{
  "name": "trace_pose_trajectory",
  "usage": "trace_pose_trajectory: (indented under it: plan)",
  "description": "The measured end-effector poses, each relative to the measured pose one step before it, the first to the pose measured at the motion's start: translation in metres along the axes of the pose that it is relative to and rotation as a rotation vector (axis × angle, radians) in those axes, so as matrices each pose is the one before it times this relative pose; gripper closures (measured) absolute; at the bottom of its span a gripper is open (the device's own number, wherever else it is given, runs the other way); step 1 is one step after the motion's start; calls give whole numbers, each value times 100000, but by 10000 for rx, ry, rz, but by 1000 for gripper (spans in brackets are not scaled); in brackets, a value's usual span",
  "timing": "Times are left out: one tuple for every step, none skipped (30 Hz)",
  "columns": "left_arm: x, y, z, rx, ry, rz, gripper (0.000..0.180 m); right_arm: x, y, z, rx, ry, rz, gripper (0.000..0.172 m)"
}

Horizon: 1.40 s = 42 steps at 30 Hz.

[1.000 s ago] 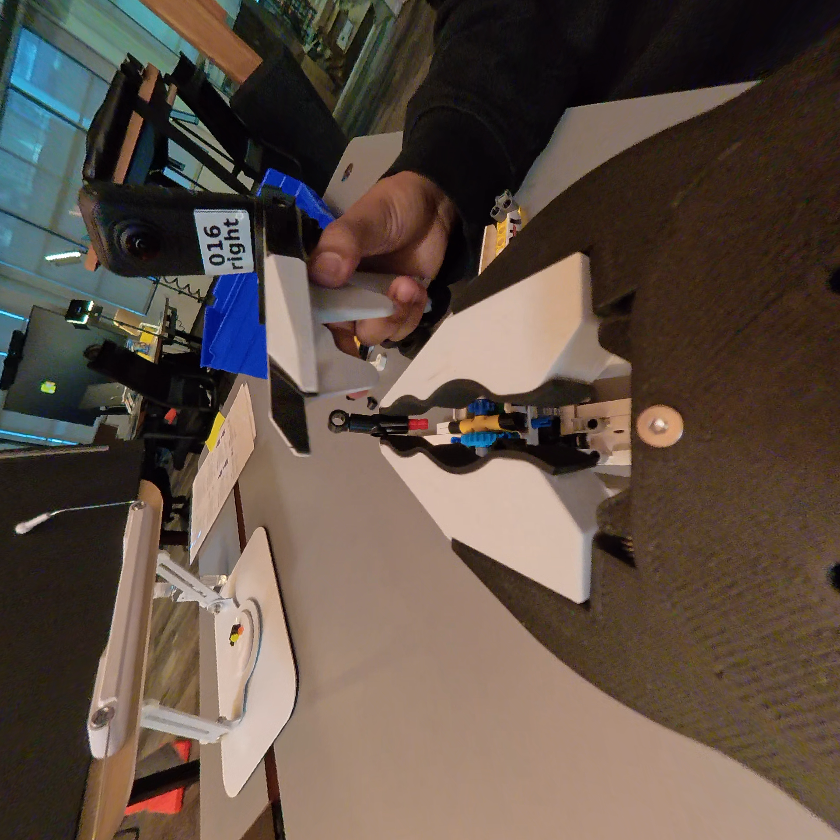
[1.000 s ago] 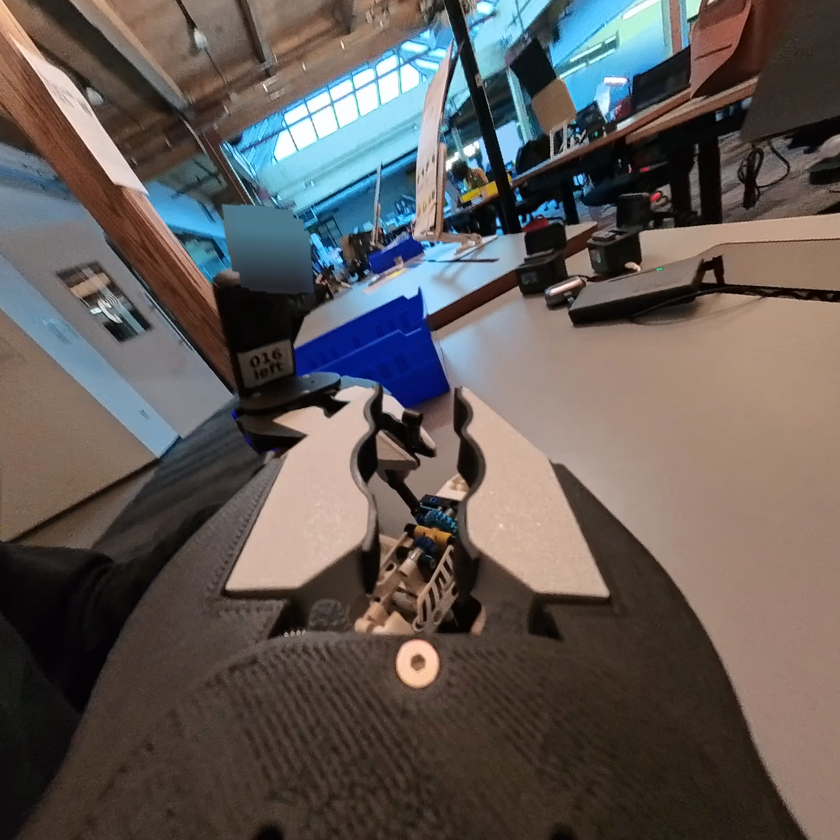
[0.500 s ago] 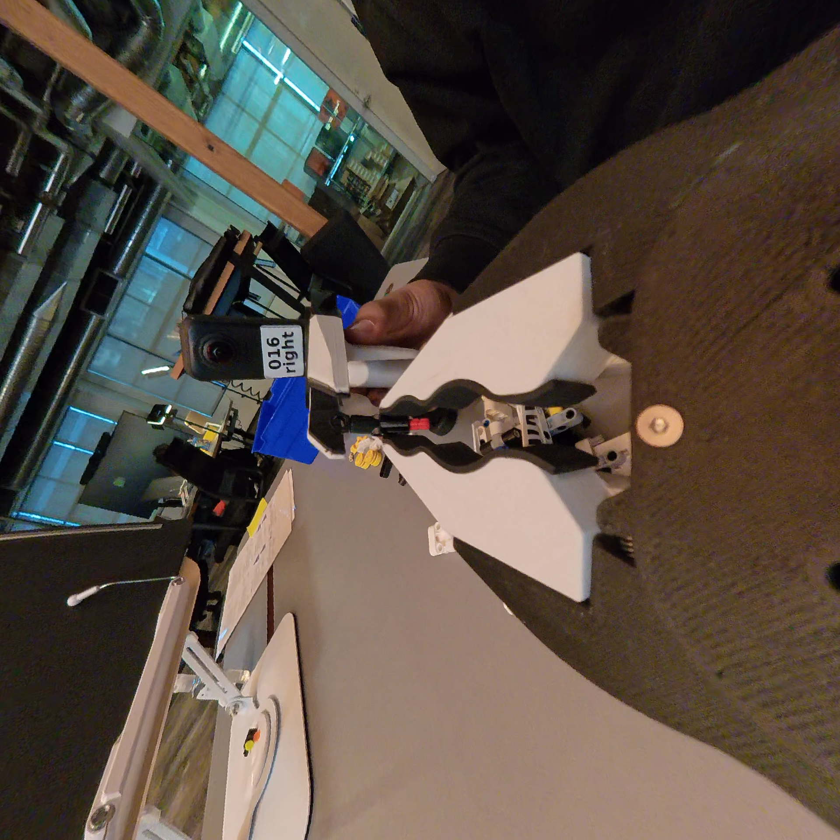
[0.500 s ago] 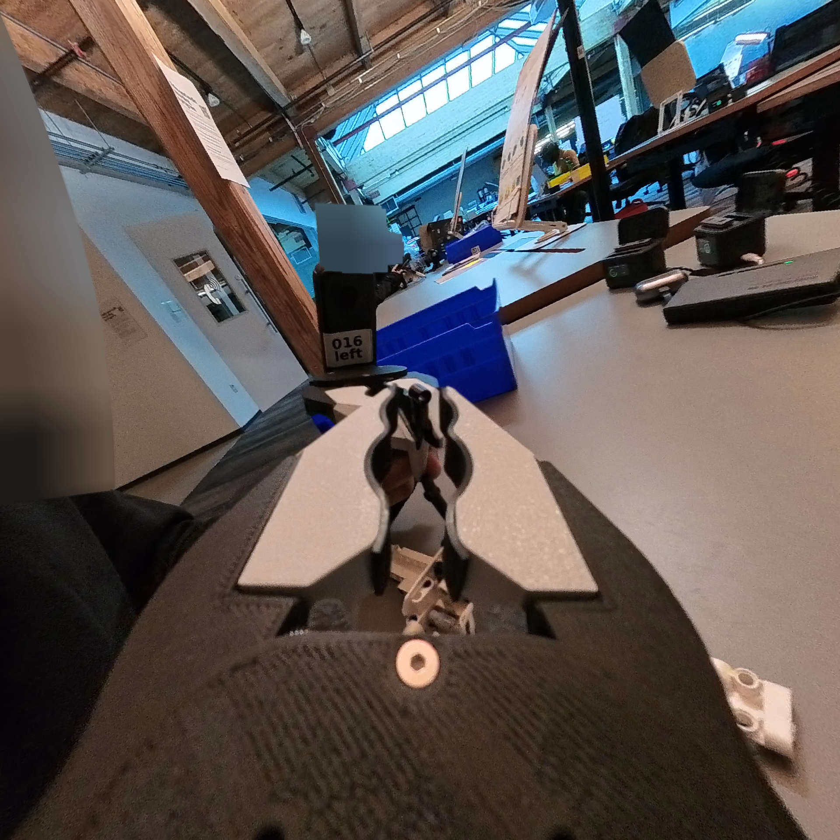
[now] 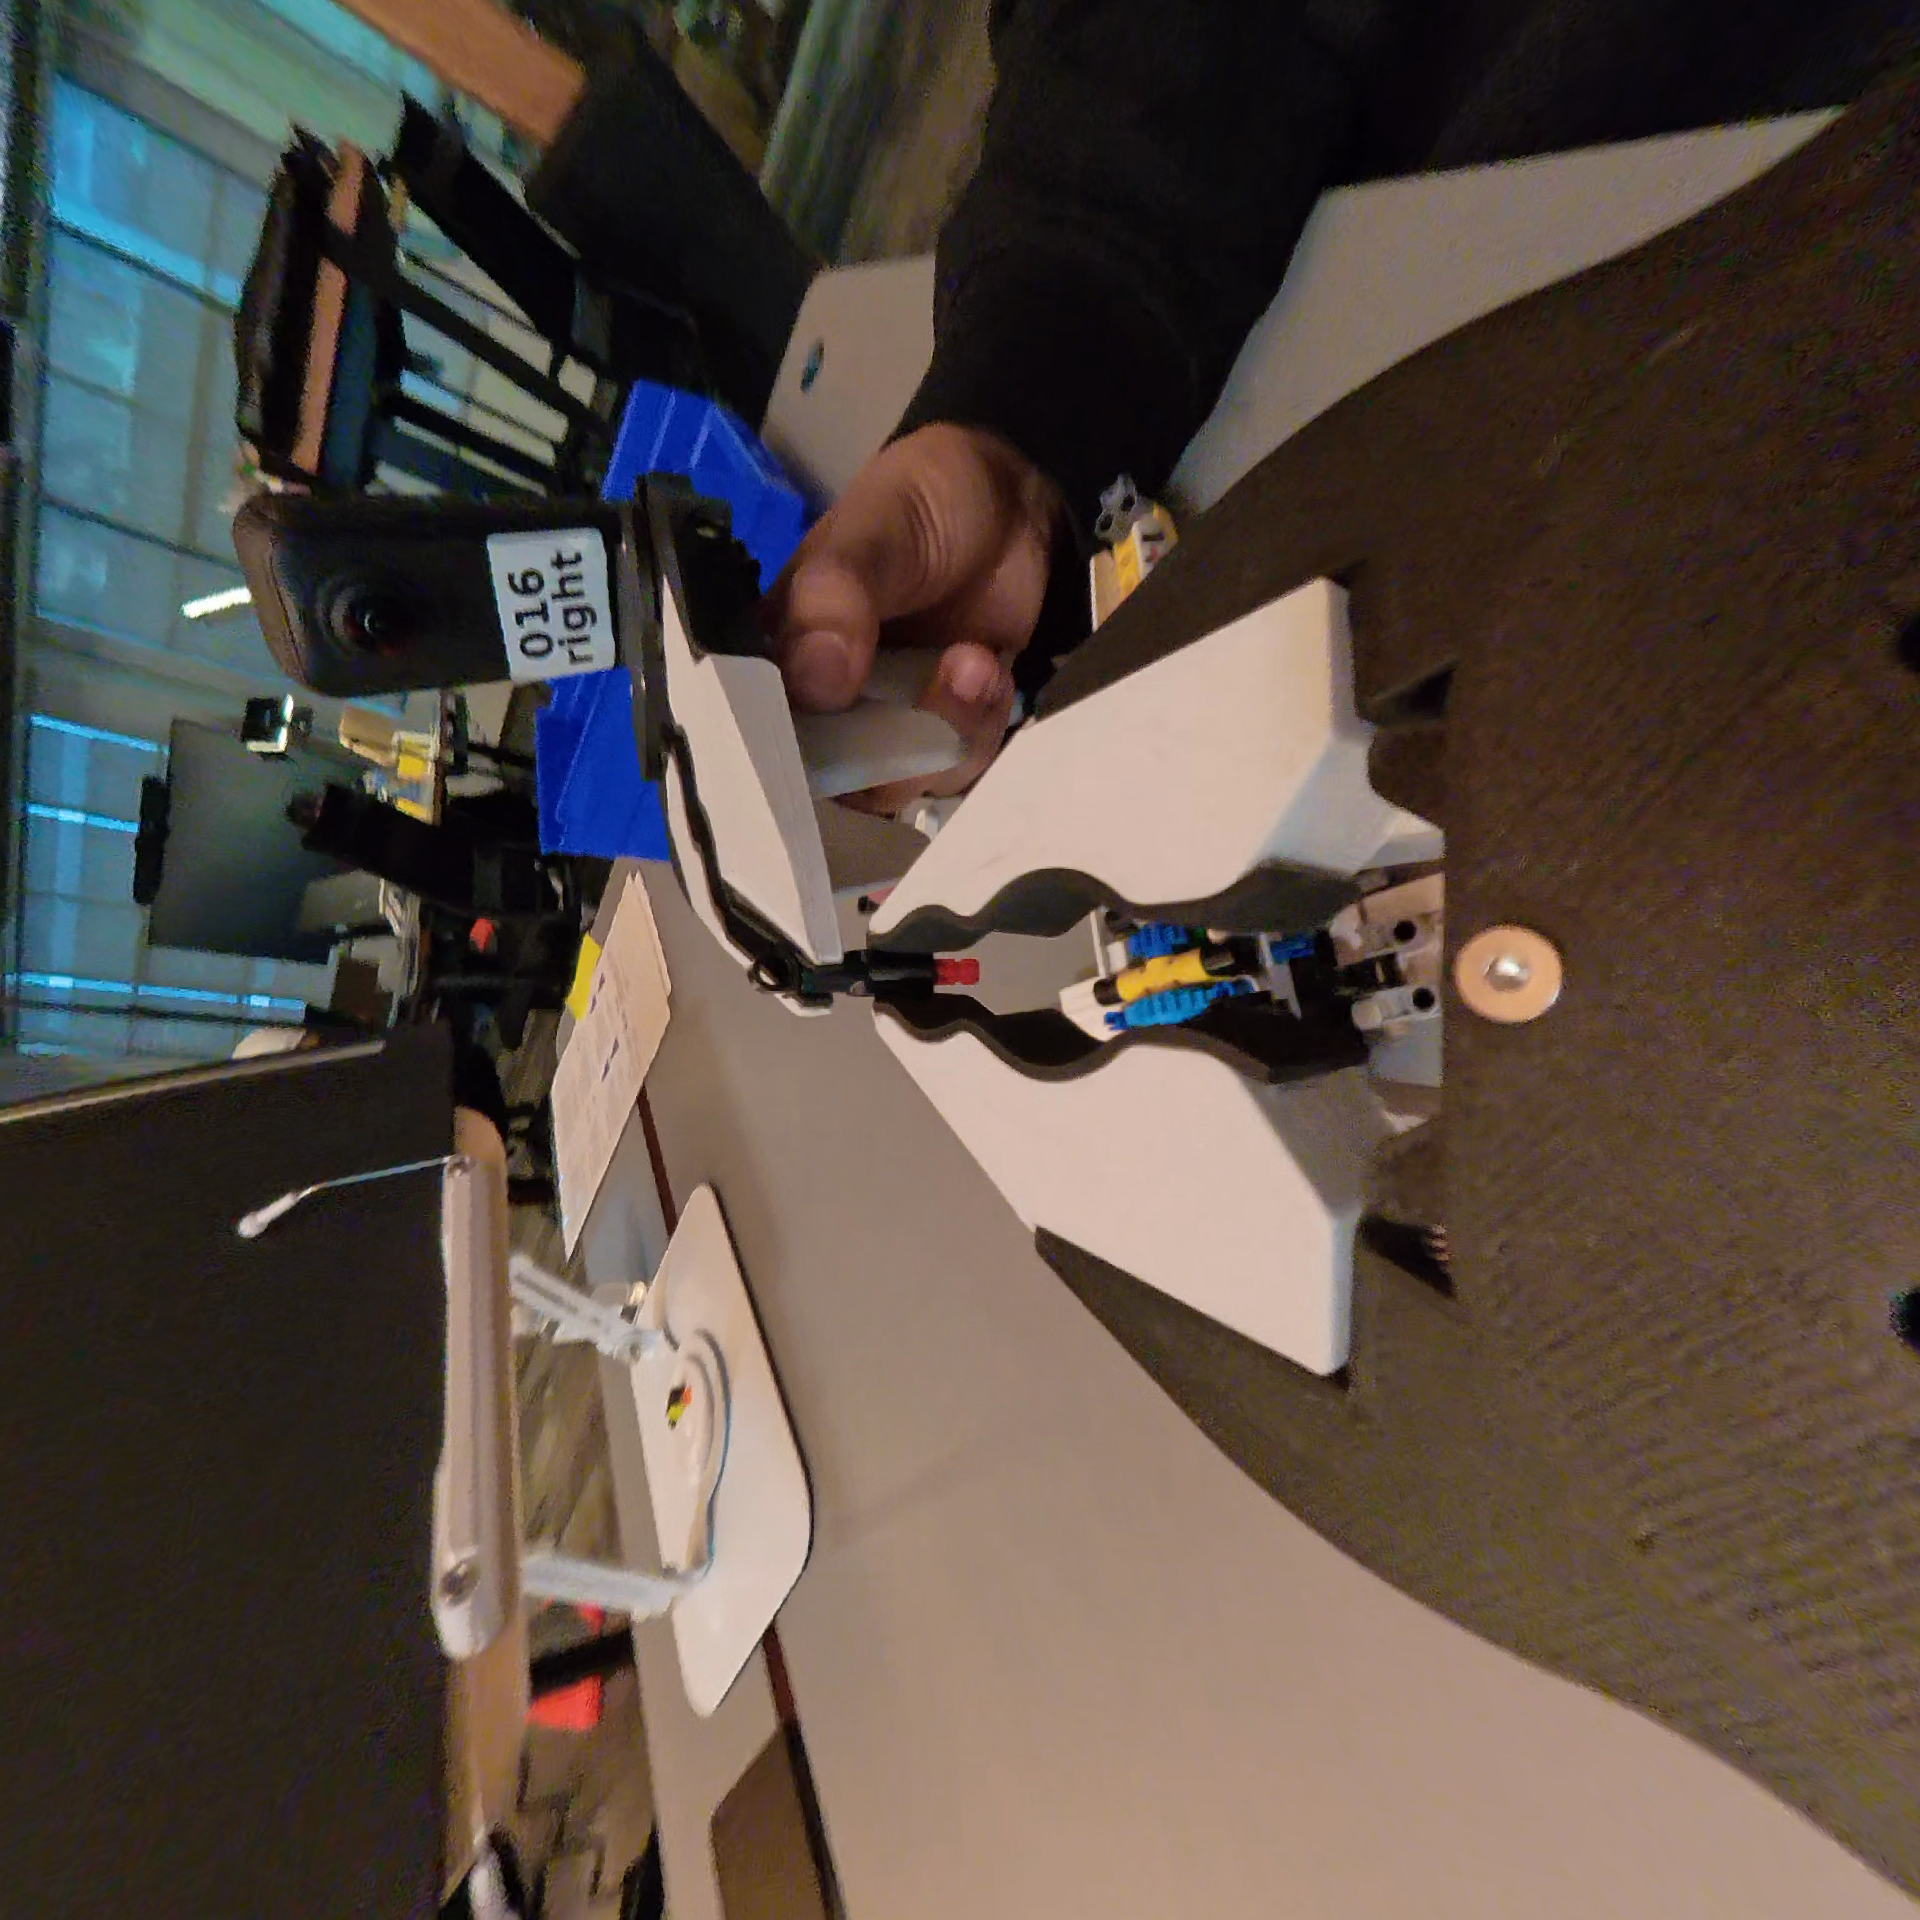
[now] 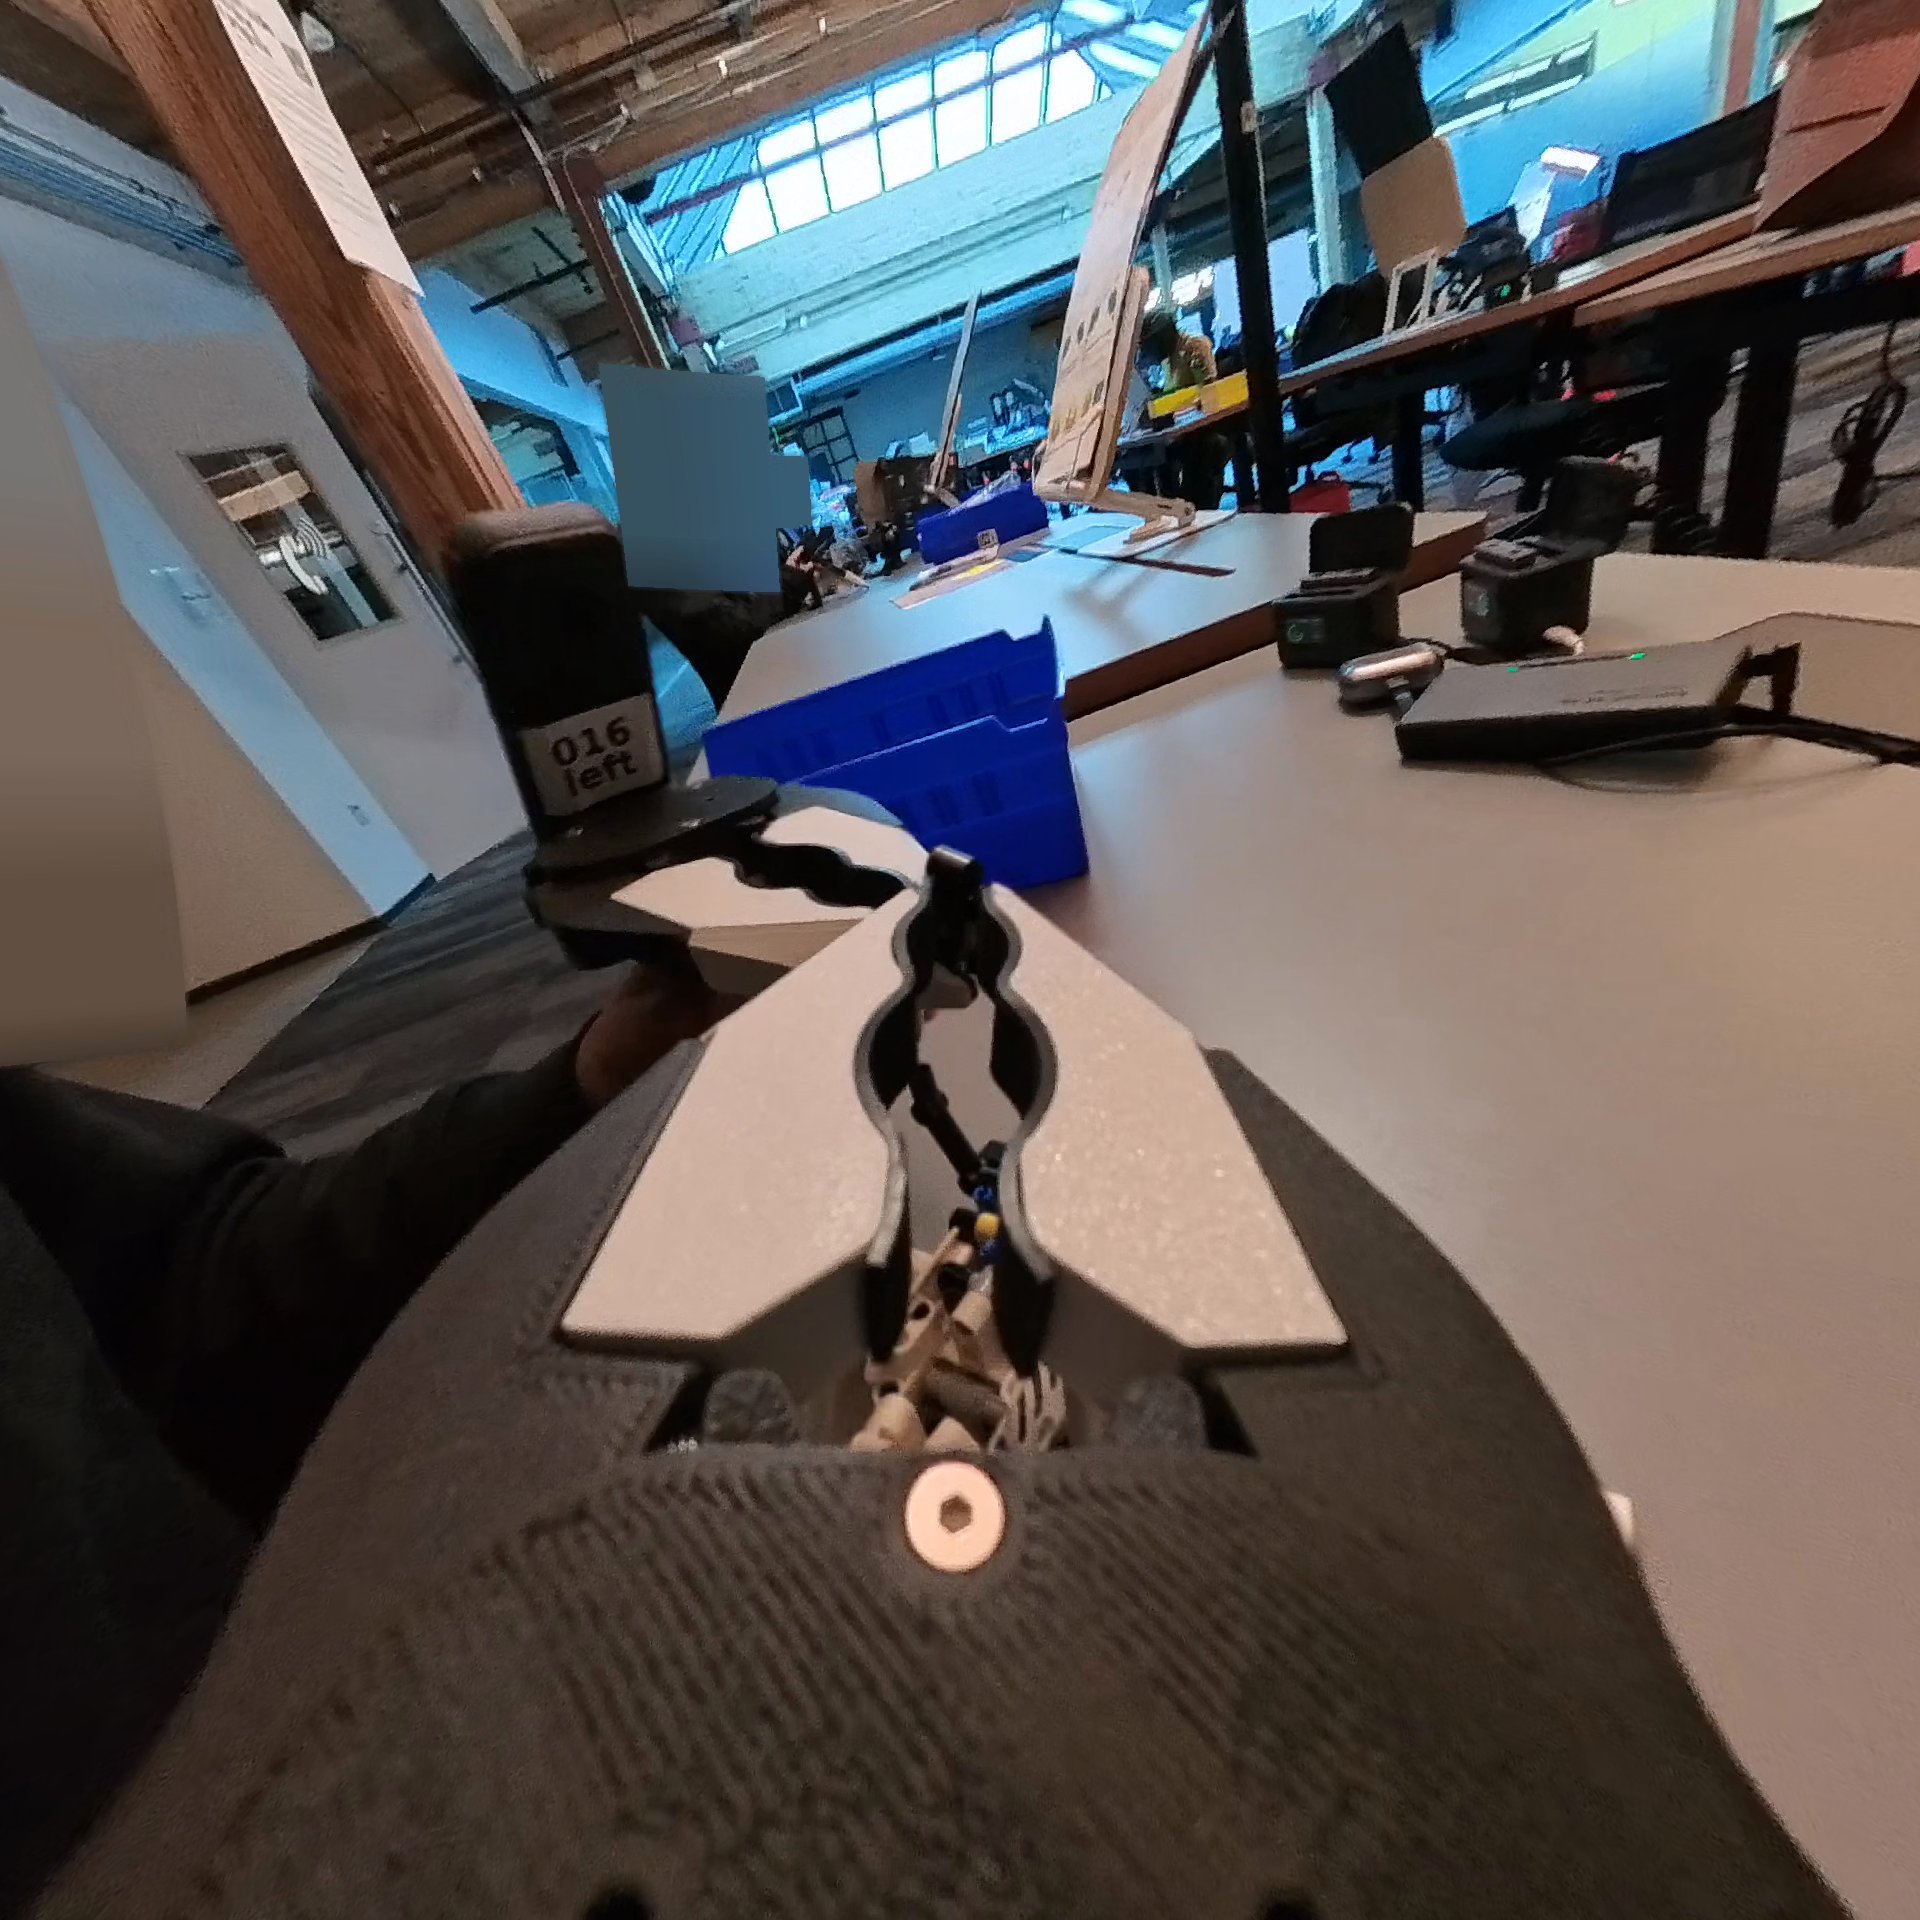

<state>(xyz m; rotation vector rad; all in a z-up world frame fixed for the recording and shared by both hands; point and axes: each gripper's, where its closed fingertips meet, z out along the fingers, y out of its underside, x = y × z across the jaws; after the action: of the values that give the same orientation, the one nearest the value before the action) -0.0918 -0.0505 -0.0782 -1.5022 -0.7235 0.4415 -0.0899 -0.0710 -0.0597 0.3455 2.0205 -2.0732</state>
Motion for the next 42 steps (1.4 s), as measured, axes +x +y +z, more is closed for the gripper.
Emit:
trace_pose_trajectory:
  plan:
    - [-69,-224,62,71,-314,253,177,0,-244,-64,198,-17,110,167]
    - [-43,-191,85,36,-327,197,177,1,-181,-77,188,-139,275,167]
    - [21,-94,103,-93,-275,140,176,-63,-166,-123,181,-298,416,167]
    - [127,-124,48,-146,-157,138,176,-141,-164,-155,174,-410,488,167]
    - [147,-182,1,-140,-90,120,176,-91,-160,-94,159,-364,471,164]
    - [49,-183,-42,-136,-125,99,176,11,-95,-30,130,-213,345,161]
    - [-46,-88,-52,-173,-198,95,176,3,-46,24,89,-94,139,161]
    - [-70,1,-38,-193,-218,138,176,-52,4,43,35,-3,-50,162]
    - [-122,52,-44,-193,-266,222,177,-62,64,66,-32,48,-155,165]
    - [-139,134,-30,-224,-266,250,176,0,80,50,-79,129,-200,165]
    - [-91,130,-16,-191,-200,219,177,44,48,23,-71,155,-223,166]
    - [-49,53,-23,-118,-137,119,177,-11,13,7,-40,119,-211,166]
    - [28,-19,-13,-38,-46,3,177,-47,-44,3,-6,82,-173,166]
    - [69,-51,2,17,20,-92,177,-32,-39,-9,10,66,-126,166]
    - [63,1,33,12,33,-109,177,3,-1,5,4,58,-73,166]
    - [29,61,48,-15,15,-86,176,13,21,13,0,34,-44,166]
    - [28,57,39,-20,16,-64,176,30,24,15,7,35,-43,166]
    - [2,13,-3,-9,8,-57,176,34,0,-1,11,34,-34,165]
    - [24,-2,-12,-11,36,-66,176,-8,-15,-2,9,2,-17,164]
    - [54,-41,-43,10,60,-73,176,-60,-41,-4,21,-36,5,164]
    - [81,-91,-52,44,93,-86,176,-74,-74,-9,39,-40,-3,162]
    - [103,-111,-68,69,139,-147,176,-117,-85,3,56,-62,-26,161]
    - [177,-134,-78,92,213,-200,176,-159,-136,-17,81,-91,-34,160]
    - [266,-233,-116,157,311,-267,176,-198,-200,-32,117,-122,-22,157]
    - [430,-337,-144,237,484,-385,176,-265,-271,-40,155,-179,24,153]
    - [546,-398,-196,278,657,-535,176,-357,-272,-6,159,-252,78,151]
    - [615,-361,-187,245,742,-639,176,-457,-229,37,148,-340,129,150]
    - [593,-309,-170,189,729,-664,176,-606,-179,80,130,-452,191,152]
    - [632,-224,-142,150,698,-581,176,-613,-139,69,103,-502,275,154]
    - [589,-169,-90,121,617,-473,176,-483,-82,61,71,-431,303,155]
    - [376,-41,-28,51,425,-391,176,-382,-11,36,33,-356,251,159]
    - [192,33,2,6,261,-276,177,-330,22,13,-1,-295,172,165]
    - [61,80,9,-20,124,-149,177,-144,49,-7,-34,-128,102,167]
    - [-44,85,-8,-32,26,-48,177,21,73,-28,-63,8,14,167]
    - [-43,101,-4,-60,11,-24,176,37,86,-35,-77,50,-36,168]
    - [-46,89,-21,-60,-7,-27,176,37,49,-43,-69,55,-38,168]
    - [-28,72,5,-49,-18,-20,176,21,2,-33,-23,28,-10,168]
    - [15,51,34,-27,6,-12,176,-27,-87,-55,50,-6,40,168]
    - [39,48,56,-7,33,-44,176,-1,-226,-88,166,1,77,168]
    - [25,114,99,-33,32,-71,176,38,-267,-148,198,6,110,168]
    - [-9,105,148,-7,7,-91,175,100,-139,-130,105,21,143,168]
    - [-113,3,109,46,-50,-117,176,166,-8,-94,-21,54,143,168]
